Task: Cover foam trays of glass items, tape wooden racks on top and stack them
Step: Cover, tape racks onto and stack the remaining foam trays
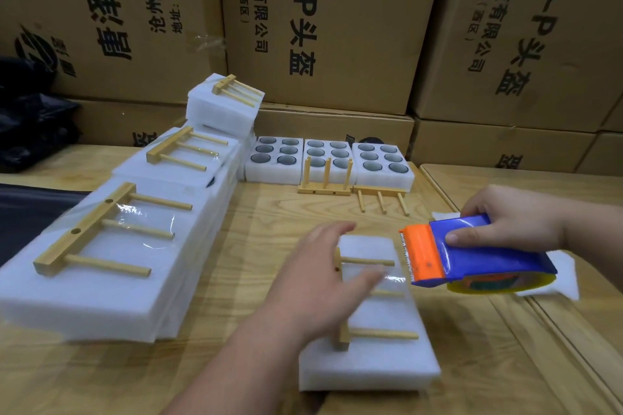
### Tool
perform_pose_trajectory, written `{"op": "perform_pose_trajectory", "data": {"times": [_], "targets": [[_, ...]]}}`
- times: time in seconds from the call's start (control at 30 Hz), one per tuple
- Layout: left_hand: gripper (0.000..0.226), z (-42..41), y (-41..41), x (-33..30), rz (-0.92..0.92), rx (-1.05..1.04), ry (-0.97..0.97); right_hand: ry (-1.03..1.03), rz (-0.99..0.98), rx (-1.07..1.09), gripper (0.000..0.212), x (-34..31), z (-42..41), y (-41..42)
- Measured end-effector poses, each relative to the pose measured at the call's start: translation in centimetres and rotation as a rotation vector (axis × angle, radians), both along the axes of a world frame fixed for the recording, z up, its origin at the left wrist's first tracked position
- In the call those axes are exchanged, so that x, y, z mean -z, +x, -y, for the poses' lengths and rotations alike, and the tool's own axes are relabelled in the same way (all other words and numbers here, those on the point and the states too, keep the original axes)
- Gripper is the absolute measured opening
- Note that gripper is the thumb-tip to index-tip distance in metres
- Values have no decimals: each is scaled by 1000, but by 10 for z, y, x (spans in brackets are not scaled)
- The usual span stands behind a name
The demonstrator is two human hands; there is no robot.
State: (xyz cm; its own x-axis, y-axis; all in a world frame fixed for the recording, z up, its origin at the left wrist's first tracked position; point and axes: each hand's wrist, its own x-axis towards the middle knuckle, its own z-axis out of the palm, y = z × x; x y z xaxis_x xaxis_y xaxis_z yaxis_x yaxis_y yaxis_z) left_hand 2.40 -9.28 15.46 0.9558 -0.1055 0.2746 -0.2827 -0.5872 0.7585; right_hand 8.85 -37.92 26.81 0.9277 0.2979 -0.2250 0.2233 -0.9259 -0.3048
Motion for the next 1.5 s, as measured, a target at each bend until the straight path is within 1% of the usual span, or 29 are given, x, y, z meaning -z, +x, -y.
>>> {"op": "perform_pose_trajectory", "data": {"times": [0.03, 0.07, 0.1, 0.2, 0.23, 0.3, 0.37, 0.43, 0.57, 0.67, 0.77, 0.93, 1.03, 1.17, 1.27, 1.5], "targets": [[100, 12, 0, -3, -24, 77, 88, 8, -28, 11, 78, 2, 1, 1], [112, 21, 1, -5, -65, 121, 175, 19, -51, 18, 80, 3, 1, 2], [118, 29, 2, -3, -106, 148, 260, 30, -70, 20, 82, 5, 2, 2], [124, 41, 6, 9, -138, 177, 567, 65, -141, 22, 79, 12, 5, 1], [124, 42, 7, 12, -125, 165, 639, 80, -160, 22, 76, 14, 6, 1], [122, 44, 9, 17, -110, 148, 700, 106, -184, 25, 71, 18, 8, 2], [119, 44, 9, 19, -99, 147, 721, 131, -196, 23, 71, 23, 10, 3], [118, 44, 10, 20, -94, 149, 731, 150, -194, 27, 66, 26, 12, 4], [113, 43, 10, 21, -89, 149, 704, 181, -169, 27, 58, 30, 19, 11], [111, 42, 11, 23, -91, 152, 694, 182, -140, 31, 69, 35, 25, 13], [110, 42, 11, 24, -89, 154, 674, 160, -135, 18, 70, 37, 36, 14], [109, 42, 10, 26, -90, 145, 669, 128, -93, 91, 93, 25, 82, 9], [108, 43, 10, 27, -92, 142, 683, 110, -115, 125, 88, 21, 96, 5], [107, 44, 10, 28, -86, 133, 715, -47, -163, 131, 92, 16, 82, 6], [107, 44, 10, 28, -83, 132, 732, -200, -163, 121, 95, 12, 64, 9], [106, 45, 10, 28, -82, 130, 755, -591, -119, 82, 80, 7, 10, 15]]}}
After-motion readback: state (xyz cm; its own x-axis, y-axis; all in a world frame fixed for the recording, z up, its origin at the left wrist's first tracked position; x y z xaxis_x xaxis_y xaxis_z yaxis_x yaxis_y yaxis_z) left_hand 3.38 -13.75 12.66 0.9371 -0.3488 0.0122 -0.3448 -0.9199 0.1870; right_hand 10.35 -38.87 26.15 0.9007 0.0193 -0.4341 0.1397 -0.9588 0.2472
